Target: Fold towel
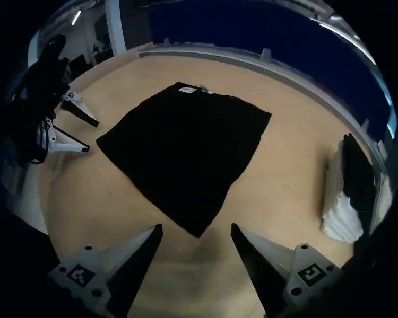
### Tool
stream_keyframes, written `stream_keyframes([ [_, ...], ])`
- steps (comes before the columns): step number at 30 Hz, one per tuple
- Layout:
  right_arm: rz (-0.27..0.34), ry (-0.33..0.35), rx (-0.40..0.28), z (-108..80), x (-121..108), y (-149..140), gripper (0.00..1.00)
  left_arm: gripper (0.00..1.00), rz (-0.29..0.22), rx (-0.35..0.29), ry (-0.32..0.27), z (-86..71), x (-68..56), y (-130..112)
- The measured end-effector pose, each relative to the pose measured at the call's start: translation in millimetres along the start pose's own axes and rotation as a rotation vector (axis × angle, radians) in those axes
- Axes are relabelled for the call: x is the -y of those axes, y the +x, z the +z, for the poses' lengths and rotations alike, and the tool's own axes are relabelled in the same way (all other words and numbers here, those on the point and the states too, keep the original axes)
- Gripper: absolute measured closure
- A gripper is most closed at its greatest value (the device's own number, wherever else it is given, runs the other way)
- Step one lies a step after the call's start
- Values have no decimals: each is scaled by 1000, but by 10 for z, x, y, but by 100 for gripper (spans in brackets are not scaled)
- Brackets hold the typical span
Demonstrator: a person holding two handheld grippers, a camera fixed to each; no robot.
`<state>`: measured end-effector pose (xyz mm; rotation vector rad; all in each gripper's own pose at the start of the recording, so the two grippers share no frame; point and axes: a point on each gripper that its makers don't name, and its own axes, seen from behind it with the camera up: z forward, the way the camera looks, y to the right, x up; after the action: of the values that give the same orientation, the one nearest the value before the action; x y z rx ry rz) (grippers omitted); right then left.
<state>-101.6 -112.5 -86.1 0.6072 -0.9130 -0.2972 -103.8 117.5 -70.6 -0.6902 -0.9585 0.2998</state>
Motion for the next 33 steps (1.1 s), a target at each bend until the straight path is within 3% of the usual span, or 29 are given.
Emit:
stream_keyframes([
  [11,-2,-1,10,102,-43,-39,0,6,19,25,-6,83,-6,-25],
  [20,-21,-6,19,150,-34,-82,21,23,55,54,5,128,-32,-115],
  [29,-12,3,24,213,19,-117,29,37,20,52,13,135,-13,-128],
  [33,-11,-3,26,226,13,-128,46,42,11,51,13,129,-5,-131],
])
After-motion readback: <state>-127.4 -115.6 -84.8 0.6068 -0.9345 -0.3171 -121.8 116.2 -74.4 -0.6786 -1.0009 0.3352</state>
